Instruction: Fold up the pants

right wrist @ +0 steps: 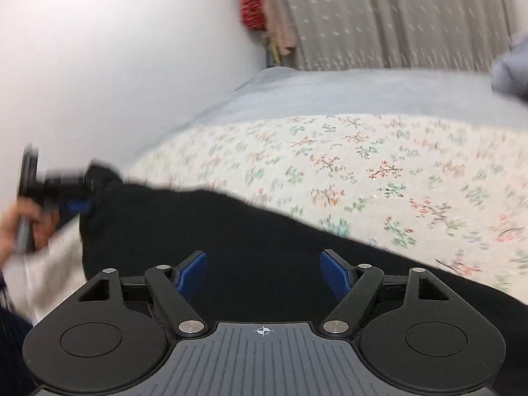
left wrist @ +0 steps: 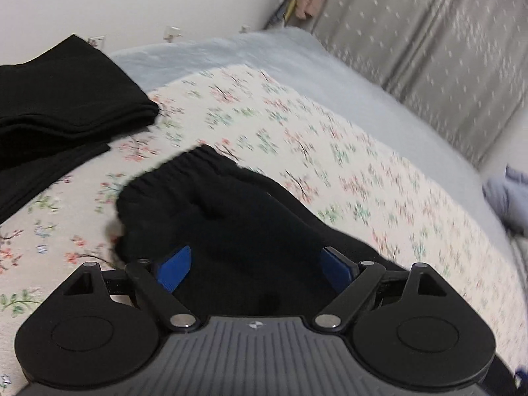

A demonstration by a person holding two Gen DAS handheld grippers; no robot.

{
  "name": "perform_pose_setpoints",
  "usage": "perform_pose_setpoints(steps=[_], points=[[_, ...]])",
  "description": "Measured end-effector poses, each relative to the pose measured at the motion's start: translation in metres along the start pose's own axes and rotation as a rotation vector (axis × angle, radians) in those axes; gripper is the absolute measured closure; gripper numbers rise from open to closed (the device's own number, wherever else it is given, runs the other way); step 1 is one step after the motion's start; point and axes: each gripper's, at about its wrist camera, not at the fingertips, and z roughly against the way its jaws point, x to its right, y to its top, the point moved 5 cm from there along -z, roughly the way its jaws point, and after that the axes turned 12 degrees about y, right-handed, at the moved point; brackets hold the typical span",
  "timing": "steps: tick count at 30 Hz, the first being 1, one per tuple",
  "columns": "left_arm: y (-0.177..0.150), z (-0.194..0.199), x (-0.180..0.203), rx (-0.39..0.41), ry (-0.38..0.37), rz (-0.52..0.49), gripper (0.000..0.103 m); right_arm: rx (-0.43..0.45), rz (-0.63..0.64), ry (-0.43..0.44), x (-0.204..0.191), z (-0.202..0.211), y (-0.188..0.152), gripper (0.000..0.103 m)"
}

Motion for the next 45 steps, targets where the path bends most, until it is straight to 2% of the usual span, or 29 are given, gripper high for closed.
perform_pose_setpoints(steps=[2,5,7,9,13,16,19,25,27,30,33,35,37,38,39,40,41,43,45], points=[[-0.004,-0.011,0.007,-0.045,0.001,-0.008,0.017,0.007,-0.065,0.038,0.013,-0.023,0.016,0.026],[-0.015,-0.028,0.011,-0.123,0.046,-0.033,0.017,-0.055,-0.084,0.111,0.017,-0.071,0.033,0.026],[-0.021,-0.032,0.014,-0.137,0.089,-0.078,0.017,-0.105,-0.096,0.153,0.015,-0.108,0.040,0.022],[-0.024,-0.033,0.016,-0.139,0.111,-0.100,0.017,-0.136,-0.114,0.157,0.014,-0.146,0.048,0.021],[-0.022,-0.030,0.011,-0.140,0.110,-0.101,0.017,-0.195,-0.148,0.218,0.009,-0.192,0.050,0.021],[-0.018,-0.031,0.004,-0.148,0.100,-0.067,0.018,-0.205,-0.035,0.315,-0.024,-0.184,0.040,0.021],[-0.015,-0.032,0.003,-0.161,0.091,-0.048,0.018,-0.206,0.089,0.361,-0.058,-0.163,0.020,0.020],[-0.020,-0.033,0.013,-0.140,0.130,-0.100,0.018,-0.283,0.212,0.344,-0.088,-0.164,-0.016,0.021],[-0.020,-0.033,0.013,-0.137,0.136,-0.100,0.018,-0.270,0.174,0.336,-0.083,-0.171,-0.012,0.021],[-0.021,-0.032,0.013,-0.136,0.137,-0.099,0.018,-0.181,0.065,0.321,-0.063,-0.172,0.015,0.021],[-0.020,-0.033,0.012,-0.139,0.136,-0.099,0.018,-0.054,-0.115,0.377,-0.033,-0.166,0.050,0.021],[-0.020,-0.034,0.013,-0.144,0.135,-0.096,0.018,-0.034,-0.247,0.395,-0.007,-0.174,0.068,0.021],[-0.020,-0.033,0.013,-0.147,0.132,-0.095,0.018,-0.041,-0.352,0.356,0.017,-0.187,0.078,0.020],[-0.019,-0.033,0.012,-0.148,0.130,-0.094,0.018,-0.052,-0.393,0.358,0.026,-0.194,0.081,0.022],[-0.019,-0.033,0.012,-0.150,0.127,-0.091,0.018,-0.072,-0.428,0.380,0.032,-0.202,0.081,0.025],[-0.019,-0.033,0.011,-0.153,0.123,-0.084,0.018,-0.108,-0.457,0.397,0.034,-0.211,0.079,0.037],[-0.018,-0.033,0.010,-0.155,0.118,-0.077,0.018,-0.155,-0.461,0.405,0.031,-0.220,0.076,0.046],[-0.018,-0.033,0.009,-0.159,0.111,-0.067,0.018,-0.224,-0.413,0.397,0.018,-0.233,0.068,0.049],[-0.018,-0.033,0.010,-0.160,0.111,-0.069,0.018,-0.254,-0.400,0.378,0.015,-0.242,0.060,0.049]])
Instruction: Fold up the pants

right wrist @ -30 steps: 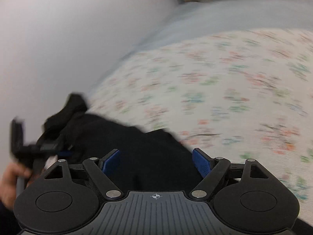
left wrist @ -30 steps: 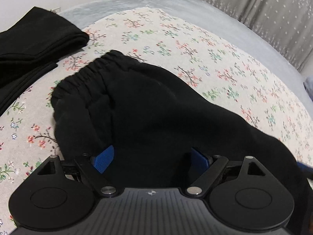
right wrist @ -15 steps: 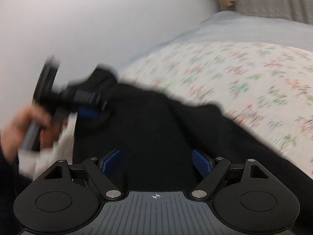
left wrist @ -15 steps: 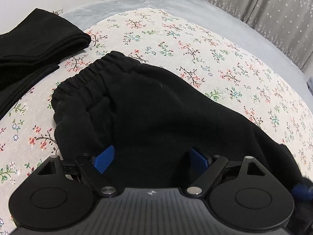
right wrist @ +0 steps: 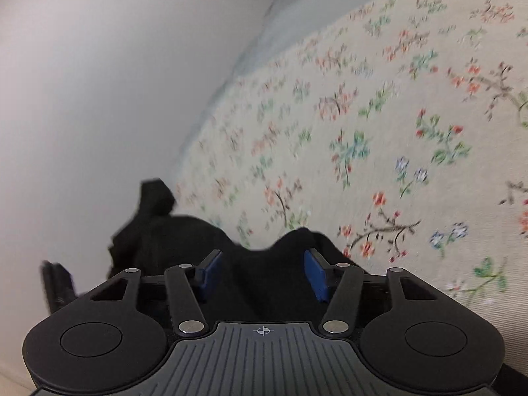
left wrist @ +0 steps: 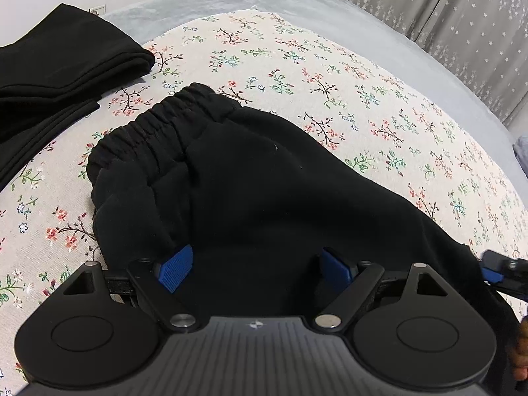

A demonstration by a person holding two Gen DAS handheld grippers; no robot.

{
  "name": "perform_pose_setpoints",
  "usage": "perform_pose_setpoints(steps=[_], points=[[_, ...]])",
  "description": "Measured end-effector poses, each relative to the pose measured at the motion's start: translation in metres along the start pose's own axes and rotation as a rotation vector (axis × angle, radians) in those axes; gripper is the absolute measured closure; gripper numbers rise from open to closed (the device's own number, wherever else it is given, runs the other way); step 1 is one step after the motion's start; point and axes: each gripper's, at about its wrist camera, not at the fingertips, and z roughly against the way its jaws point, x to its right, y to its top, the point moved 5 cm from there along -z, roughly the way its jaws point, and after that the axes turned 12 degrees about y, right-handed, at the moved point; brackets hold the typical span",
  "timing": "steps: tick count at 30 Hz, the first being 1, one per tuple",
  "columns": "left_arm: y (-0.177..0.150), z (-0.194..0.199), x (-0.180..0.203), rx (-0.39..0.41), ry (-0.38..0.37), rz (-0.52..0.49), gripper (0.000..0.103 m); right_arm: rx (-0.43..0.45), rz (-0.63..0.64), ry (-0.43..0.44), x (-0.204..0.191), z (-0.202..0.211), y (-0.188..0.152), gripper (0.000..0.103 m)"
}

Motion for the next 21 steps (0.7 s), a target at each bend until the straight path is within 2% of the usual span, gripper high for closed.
perform_pose_setpoints(steps=[3,5,6,9,13,14,16,19,21], points=[[-0.001,0.000,0.001,0.002,0.002,-0.003,0.018,0.055,-0.047,-0.030,0.014,0.003,0.002,0.054],[-0.001,0.001,0.000,-0.001,-0.002,0.003,0.018,0.122,-0.086,-0.045,0.025,0.015,0.009,0.047],[0.000,0.001,0.000,-0.003,-0.003,0.007,0.018,0.123,-0.095,-0.043,0.029,0.017,0.010,0.048],[0.001,0.000,0.000,-0.007,0.000,0.012,0.018,0.034,-0.028,-0.010,0.020,0.009,0.001,0.049],[0.000,0.000,0.000,-0.004,0.004,0.007,0.018,-0.013,0.058,0.067,-0.004,0.006,-0.007,0.047],[0.000,0.000,0.000,-0.003,0.004,0.007,0.018,-0.021,0.067,0.060,-0.006,0.005,-0.007,0.047],[0.000,0.000,0.000,-0.003,0.004,0.009,0.018,0.002,0.068,0.063,-0.007,0.008,-0.004,0.047],[0.000,0.000,0.000,-0.005,0.004,0.009,0.018,0.048,0.022,0.121,-0.004,0.013,0.000,0.047],[0.000,0.001,0.000,-0.005,0.003,0.010,0.018,0.006,0.037,0.056,0.000,0.011,-0.003,0.048]])
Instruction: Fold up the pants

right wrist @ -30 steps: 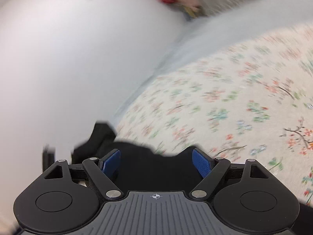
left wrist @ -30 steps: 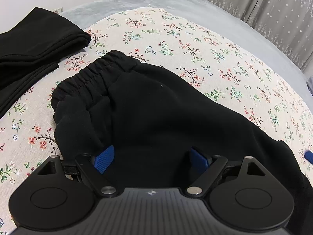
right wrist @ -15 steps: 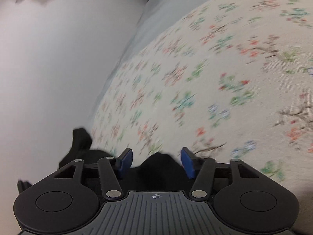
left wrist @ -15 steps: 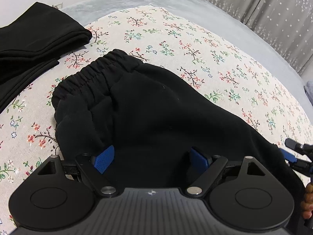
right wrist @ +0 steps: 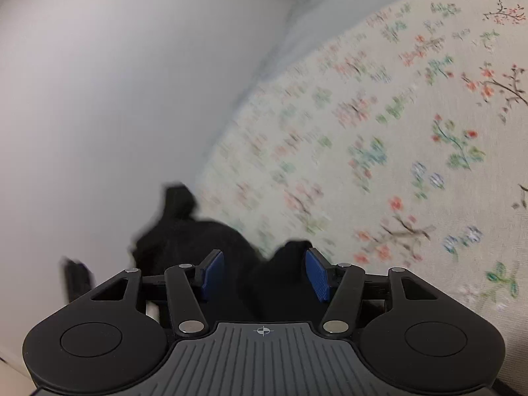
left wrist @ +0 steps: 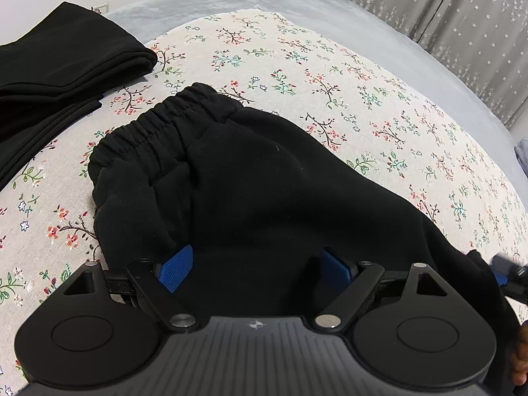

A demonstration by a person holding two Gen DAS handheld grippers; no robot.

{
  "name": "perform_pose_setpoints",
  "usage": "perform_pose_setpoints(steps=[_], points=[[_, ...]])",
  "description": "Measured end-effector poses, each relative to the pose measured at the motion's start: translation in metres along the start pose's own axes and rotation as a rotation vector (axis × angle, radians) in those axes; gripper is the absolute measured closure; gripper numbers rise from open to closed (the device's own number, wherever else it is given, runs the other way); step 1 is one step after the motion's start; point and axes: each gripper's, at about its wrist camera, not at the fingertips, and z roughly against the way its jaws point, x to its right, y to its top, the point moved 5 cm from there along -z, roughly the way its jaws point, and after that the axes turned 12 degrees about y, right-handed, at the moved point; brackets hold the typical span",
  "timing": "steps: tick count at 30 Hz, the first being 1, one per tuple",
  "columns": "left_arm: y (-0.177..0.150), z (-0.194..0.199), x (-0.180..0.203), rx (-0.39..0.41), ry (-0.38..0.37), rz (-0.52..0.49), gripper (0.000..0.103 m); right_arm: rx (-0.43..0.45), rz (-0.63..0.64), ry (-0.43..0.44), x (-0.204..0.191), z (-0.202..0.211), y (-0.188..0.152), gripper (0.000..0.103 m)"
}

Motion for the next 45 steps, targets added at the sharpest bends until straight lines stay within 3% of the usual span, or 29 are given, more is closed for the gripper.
perform_pose_setpoints(steps=[2,5,7,10,12,14,18,21,25,29,32,36,38,39,41,43,45], points=[[0.001,0.000,-0.001,-0.004,-0.006,0.007,0.018,-0.018,0.037,-0.025,-0.003,0.001,-0.006,0.047],[0.002,-0.001,-0.002,-0.010,-0.011,0.018,0.018,-0.044,0.076,0.042,-0.014,0.008,-0.018,0.047],[0.002,-0.001,-0.002,-0.009,-0.006,0.017,0.018,-0.059,0.075,0.028,-0.014,0.004,-0.022,0.047],[0.001,0.000,0.000,-0.001,0.004,0.009,0.018,0.017,-0.010,0.040,0.000,-0.001,-0.013,0.048],[0.000,0.000,0.000,0.003,0.008,0.002,0.018,0.080,-0.086,0.004,0.015,-0.008,-0.001,0.056],[0.000,0.000,-0.001,0.003,0.007,0.000,0.019,0.097,-0.112,-0.067,0.026,-0.015,0.003,0.082],[0.001,-0.002,-0.006,-0.003,0.003,0.019,0.024,0.116,-0.024,-0.153,0.019,-0.017,0.001,0.093],[0.000,0.000,-0.006,-0.002,0.020,0.032,0.030,0.197,0.084,-0.201,-0.004,-0.001,0.005,0.098],[-0.003,0.002,-0.007,0.004,0.043,0.029,0.037,0.253,0.220,-0.293,-0.028,-0.002,0.010,0.099],[-0.003,0.004,-0.013,-0.003,0.036,0.045,0.045,0.193,0.217,-0.397,0.002,-0.021,0.011,0.099],[-0.001,0.004,-0.022,-0.013,0.012,0.068,0.053,0.191,0.229,-0.432,0.010,-0.028,0.009,0.103],[0.001,0.008,-0.035,-0.032,-0.062,0.140,0.054,0.167,0.257,-0.486,0.008,-0.030,0.005,0.102],[0.005,0.014,-0.046,-0.037,-0.164,0.220,0.044,0.157,0.270,-0.503,0.000,-0.026,0.004,0.096],[0.007,0.017,-0.053,-0.026,-0.194,0.255,0.043,0.182,0.289,-0.536,-0.008,-0.022,0.004,0.092],[0.012,0.024,-0.072,0.011,-0.207,0.315,0.043,0.248,0.337,-0.601,-0.026,-0.008,-0.001,0.087],[0.014,0.026,-0.087,0.011,-0.232,0.362,0.043,0.272,0.388,-0.572,-0.051,0.000,-0.012,0.082],[0.011,0.021,-0.097,-0.029,-0.286,0.426,0.043,0.207,0.499,-0.518,-0.083,-0.009,-0.038,0.068]])
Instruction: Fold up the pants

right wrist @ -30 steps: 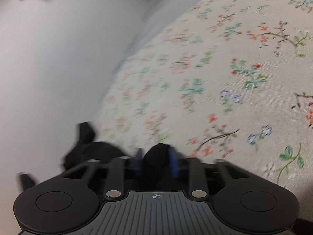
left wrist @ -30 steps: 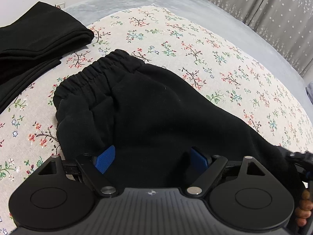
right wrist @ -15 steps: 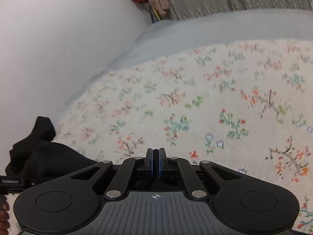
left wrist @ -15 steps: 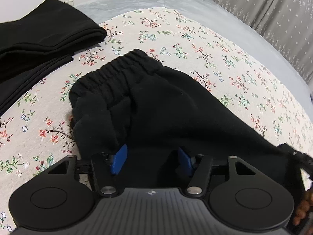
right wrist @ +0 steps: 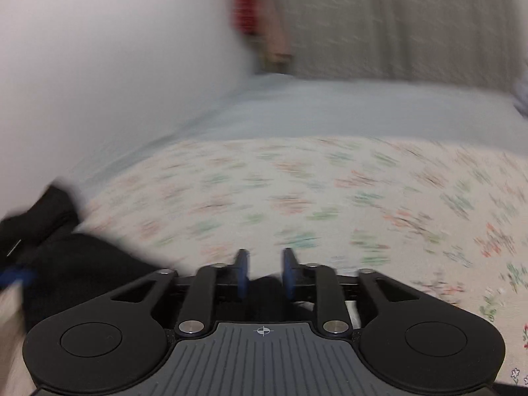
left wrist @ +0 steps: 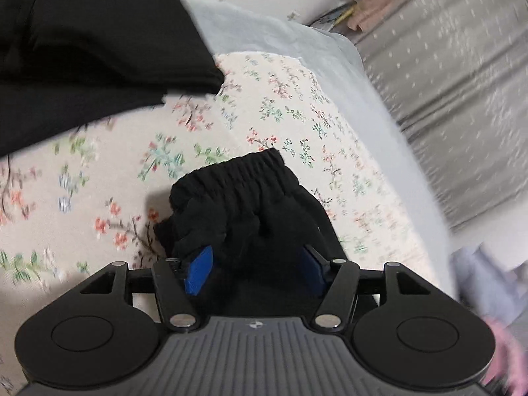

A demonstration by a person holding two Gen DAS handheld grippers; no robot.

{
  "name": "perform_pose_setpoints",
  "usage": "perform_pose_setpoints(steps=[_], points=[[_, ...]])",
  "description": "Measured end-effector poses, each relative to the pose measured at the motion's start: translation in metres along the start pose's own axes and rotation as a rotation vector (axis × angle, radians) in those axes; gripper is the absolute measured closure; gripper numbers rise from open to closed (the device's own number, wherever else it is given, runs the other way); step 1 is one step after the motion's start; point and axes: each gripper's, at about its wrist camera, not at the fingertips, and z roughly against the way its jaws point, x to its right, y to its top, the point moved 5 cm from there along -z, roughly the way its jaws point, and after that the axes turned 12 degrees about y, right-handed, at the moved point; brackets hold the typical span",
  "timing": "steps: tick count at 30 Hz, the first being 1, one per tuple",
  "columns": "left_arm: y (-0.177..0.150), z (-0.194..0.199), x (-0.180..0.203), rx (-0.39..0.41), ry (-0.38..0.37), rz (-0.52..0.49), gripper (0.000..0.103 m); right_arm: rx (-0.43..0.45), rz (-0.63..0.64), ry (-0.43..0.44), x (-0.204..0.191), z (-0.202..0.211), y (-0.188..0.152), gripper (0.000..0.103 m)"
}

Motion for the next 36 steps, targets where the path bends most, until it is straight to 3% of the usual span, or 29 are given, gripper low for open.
perform_pose_setpoints(steps=[1,2,7,10,12,13,14,18,24,29,33,34,36], points=[[0.000,0.000,-0.003,-0.012,-0.010,0.020,0.043,-0.034,0.078,0.056,-0.025,0.004,-0.008,0.053],[0.000,0.001,-0.004,-0.014,-0.026,0.039,0.043,-0.076,0.167,0.109,-0.051,0.006,-0.020,0.046],[0.000,0.012,-0.005,0.004,-0.076,0.047,0.043,-0.250,0.491,0.264,-0.156,0.012,-0.089,0.046],[0.004,0.014,-0.010,0.007,-0.084,0.040,0.043,-0.287,0.610,0.242,-0.183,0.007,-0.120,0.050],[0.007,0.015,-0.012,0.016,-0.099,0.047,0.042,-0.301,0.599,0.229,-0.186,0.000,-0.127,0.063],[0.007,0.015,-0.011,0.024,-0.098,0.037,0.042,-0.302,0.569,0.213,-0.183,-0.004,-0.126,0.085],[0.007,0.014,-0.011,0.026,-0.094,0.022,0.041,-0.295,0.539,0.190,-0.181,-0.007,-0.124,0.101],[0.001,0.004,-0.002,0.008,-0.043,-0.066,0.038,-0.254,0.437,0.187,-0.180,0.002,-0.117,0.101],[0.001,-0.001,-0.002,0.005,0.003,-0.062,0.042,-0.198,0.489,0.147,-0.206,0.024,-0.121,0.100],[0.000,-0.004,-0.002,0.013,0.038,-0.084,0.049,-0.249,0.440,0.177,-0.206,0.013,-0.144,0.099],[-0.002,-0.005,0.001,0.020,0.054,-0.109,0.049,-0.217,0.353,0.153,-0.194,0.006,-0.149,0.099],[-0.002,-0.005,0.002,0.021,0.060,-0.115,0.049,-0.215,0.336,0.157,-0.192,0.006,-0.149,0.098],[-0.003,-0.003,0.004,0.030,0.063,-0.116,0.049,-0.217,0.326,0.170,-0.193,0.010,-0.147,0.087]])
